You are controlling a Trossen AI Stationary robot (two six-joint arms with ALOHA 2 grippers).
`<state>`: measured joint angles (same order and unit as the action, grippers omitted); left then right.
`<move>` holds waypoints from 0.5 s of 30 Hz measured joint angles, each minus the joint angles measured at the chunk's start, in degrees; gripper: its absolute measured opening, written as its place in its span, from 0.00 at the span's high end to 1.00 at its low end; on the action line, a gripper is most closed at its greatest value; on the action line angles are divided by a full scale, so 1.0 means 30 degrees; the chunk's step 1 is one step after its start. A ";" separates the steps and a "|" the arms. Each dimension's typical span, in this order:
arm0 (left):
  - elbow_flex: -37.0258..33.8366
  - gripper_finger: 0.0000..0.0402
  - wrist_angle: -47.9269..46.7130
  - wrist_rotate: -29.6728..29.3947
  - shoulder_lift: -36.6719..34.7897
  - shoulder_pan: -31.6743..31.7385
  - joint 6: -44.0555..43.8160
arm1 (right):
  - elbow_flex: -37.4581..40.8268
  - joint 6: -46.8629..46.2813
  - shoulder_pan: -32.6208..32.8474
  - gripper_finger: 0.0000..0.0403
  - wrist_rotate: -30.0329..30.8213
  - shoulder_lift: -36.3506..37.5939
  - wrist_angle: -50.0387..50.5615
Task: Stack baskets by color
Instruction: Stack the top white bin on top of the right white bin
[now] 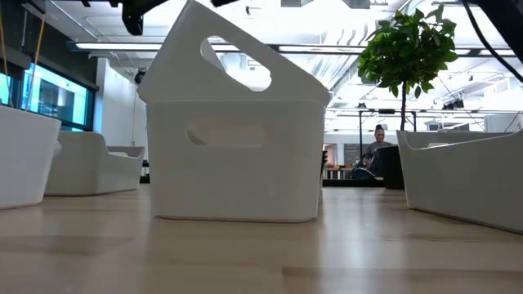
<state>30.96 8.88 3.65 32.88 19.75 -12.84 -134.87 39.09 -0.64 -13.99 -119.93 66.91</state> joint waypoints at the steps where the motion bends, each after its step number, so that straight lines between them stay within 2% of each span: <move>1: 0.0000 0.58 0.0007 0.0000 0.0000 0.0000 0.0000 | 0.0368 -0.0899 -0.0196 0.57 -0.0665 0.0364 0.0223; 7: 0.0000 0.58 0.0046 -0.0013 0.0000 0.0037 0.0000 | 0.1580 -0.6217 -0.0943 0.57 -0.4439 0.0913 0.3321; 12: 0.0000 0.58 0.0000 -0.0705 0.0000 0.0034 0.0000 | 0.3235 -0.8217 -0.0403 0.57 -0.5361 0.0907 0.6998; 15: 0.0000 0.58 0.0007 -0.1177 0.0000 0.0036 0.0000 | 0.5358 -0.9146 0.0207 0.57 -0.5497 0.1140 0.7677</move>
<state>30.96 8.91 0.12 32.88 19.86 -12.84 -118.80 11.65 -0.02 -30.48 -116.51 89.94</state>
